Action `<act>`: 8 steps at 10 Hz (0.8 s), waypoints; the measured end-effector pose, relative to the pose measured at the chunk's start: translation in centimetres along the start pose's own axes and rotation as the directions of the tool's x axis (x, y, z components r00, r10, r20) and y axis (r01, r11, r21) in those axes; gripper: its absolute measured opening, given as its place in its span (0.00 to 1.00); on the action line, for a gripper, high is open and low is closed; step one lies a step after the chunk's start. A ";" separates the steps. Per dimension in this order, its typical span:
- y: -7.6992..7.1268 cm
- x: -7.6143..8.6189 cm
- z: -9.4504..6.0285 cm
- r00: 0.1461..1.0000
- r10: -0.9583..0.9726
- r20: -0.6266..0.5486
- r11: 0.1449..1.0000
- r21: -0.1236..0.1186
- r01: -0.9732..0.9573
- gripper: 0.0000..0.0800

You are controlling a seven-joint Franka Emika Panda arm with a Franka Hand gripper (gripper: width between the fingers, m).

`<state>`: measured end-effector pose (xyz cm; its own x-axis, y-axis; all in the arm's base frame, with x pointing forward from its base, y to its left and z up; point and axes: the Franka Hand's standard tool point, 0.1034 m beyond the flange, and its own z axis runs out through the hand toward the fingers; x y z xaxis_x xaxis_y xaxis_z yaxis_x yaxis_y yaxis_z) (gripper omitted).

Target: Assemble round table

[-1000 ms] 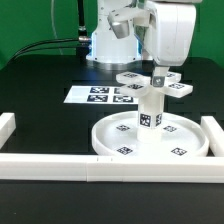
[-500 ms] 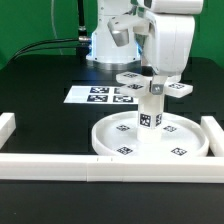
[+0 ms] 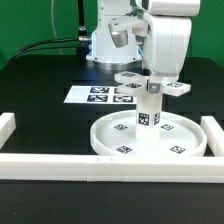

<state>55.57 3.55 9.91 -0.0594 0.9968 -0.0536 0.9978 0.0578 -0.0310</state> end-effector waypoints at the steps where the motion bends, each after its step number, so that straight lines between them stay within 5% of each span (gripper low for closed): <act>1: 0.0 0.0 0.0 1.000 0.017 0.000 1.000 0.000 -0.017 0.55; 5: -0.1 0.1 0.1 0.904 0.428 -0.008 0.904 0.005 -0.428 0.55; 8: -0.2 0.2 0.1 0.668 0.744 -0.011 0.668 0.015 -0.744 0.56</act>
Offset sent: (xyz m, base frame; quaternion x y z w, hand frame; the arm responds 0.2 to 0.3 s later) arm 0.0000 0.0000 0.0000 0.0000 0.0000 0.1938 0.9810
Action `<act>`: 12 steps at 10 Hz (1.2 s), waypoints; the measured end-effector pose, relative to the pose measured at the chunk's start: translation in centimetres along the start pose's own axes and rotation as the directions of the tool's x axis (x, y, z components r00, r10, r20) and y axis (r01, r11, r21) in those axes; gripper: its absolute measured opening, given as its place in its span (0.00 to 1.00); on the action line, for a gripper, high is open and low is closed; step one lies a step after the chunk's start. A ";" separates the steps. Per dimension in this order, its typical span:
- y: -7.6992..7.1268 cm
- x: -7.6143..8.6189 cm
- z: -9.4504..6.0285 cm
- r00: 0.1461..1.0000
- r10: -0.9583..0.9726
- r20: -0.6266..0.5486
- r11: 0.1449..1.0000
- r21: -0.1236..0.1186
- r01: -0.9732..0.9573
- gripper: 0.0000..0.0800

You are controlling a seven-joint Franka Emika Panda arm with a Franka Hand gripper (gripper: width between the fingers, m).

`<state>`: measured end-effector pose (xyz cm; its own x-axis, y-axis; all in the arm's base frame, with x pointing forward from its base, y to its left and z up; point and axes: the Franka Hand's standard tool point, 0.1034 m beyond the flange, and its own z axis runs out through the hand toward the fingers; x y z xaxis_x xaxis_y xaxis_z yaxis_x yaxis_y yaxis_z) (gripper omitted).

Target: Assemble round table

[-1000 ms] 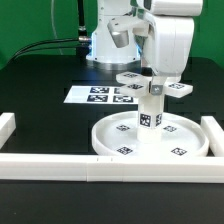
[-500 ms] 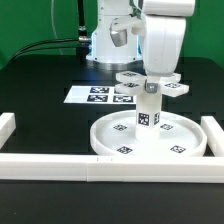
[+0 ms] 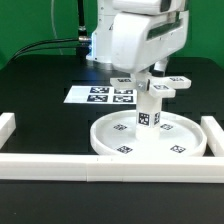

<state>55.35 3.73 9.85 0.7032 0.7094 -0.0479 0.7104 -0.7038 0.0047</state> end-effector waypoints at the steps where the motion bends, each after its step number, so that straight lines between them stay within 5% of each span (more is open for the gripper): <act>1: -0.1 0.1 0.0 0.993 0.119 -0.003 0.993 0.003 -0.119 0.56; 7: -0.2 0.3 -0.1 0.856 0.517 -0.005 0.856 0.012 -0.517 0.56; 12: 0.0 0.2 0.1 0.382 0.924 -0.004 0.380 0.113 -0.918 0.56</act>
Offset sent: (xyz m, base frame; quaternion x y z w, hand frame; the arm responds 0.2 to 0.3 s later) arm 0.0000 0.0000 0.0000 0.0000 0.0000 0.1296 0.9916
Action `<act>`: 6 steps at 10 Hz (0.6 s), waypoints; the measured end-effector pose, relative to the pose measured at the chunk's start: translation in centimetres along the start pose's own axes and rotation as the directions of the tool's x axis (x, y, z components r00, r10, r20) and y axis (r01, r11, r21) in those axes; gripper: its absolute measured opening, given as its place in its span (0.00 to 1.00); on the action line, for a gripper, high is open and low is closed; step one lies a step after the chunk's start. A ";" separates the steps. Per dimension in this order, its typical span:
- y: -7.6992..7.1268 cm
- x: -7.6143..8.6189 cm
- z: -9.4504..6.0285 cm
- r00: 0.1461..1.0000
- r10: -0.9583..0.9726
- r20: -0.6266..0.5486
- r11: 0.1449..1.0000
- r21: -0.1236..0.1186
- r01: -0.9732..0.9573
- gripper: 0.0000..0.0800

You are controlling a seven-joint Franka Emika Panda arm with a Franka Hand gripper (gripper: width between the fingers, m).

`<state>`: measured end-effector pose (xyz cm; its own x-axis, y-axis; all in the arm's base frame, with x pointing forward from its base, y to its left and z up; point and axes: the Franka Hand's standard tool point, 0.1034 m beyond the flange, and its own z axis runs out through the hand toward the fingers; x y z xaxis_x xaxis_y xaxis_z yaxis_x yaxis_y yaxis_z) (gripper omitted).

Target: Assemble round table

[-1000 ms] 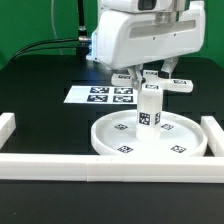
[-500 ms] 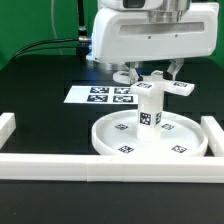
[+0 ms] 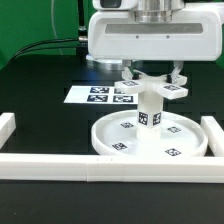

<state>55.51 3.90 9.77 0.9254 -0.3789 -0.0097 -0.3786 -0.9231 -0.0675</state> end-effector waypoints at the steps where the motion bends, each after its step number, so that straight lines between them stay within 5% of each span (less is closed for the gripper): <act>1: -0.1 0.0 0.0 0.996 0.086 -0.015 0.996 0.016 -0.086 0.56; 6: -0.1 0.0 0.0 0.946 0.325 -0.016 0.945 0.031 -0.325 0.56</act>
Offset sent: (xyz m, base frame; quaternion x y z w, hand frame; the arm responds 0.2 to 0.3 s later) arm 0.0000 0.0000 0.0000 0.0000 0.0000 0.1938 0.9810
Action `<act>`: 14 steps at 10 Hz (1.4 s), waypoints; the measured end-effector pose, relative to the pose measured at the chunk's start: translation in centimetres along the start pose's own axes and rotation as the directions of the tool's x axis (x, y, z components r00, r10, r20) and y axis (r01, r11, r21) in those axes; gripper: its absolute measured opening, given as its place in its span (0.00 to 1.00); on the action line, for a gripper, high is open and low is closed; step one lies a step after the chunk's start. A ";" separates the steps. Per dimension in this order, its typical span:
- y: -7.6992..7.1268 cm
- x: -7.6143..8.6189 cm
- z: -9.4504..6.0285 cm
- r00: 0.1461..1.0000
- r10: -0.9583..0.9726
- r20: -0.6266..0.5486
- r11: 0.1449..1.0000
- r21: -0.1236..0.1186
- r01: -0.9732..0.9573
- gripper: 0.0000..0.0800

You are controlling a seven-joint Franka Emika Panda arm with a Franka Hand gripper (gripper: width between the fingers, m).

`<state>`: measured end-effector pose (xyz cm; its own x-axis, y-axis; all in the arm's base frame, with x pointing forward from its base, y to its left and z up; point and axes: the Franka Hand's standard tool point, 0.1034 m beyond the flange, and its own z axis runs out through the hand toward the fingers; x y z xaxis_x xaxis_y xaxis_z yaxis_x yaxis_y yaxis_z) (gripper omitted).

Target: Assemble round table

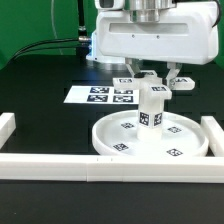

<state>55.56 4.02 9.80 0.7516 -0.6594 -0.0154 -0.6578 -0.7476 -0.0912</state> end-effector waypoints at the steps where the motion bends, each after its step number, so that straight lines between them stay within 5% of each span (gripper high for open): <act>1: 0.0 0.0 0.0 0.999 0.048 0.000 0.999 0.001 -0.048 0.56; 6: 0.0 0.2 0.0 0.755 0.655 0.003 0.753 0.075 -0.654 0.56; 9: -0.2 0.3 0.0 0.507 0.861 0.037 0.501 0.107 -0.859 0.56; 14: -0.2 0.5 0.0 0.285 0.955 0.089 0.276 0.098 -0.956 0.56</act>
Offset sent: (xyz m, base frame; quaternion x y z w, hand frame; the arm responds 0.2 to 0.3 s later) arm -0.0141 -0.0069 0.0000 0.0136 0.0382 0.3718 0.9274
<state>56.02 3.83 9.84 -0.4097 -0.8944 -0.1796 -0.8954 0.4319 -0.1085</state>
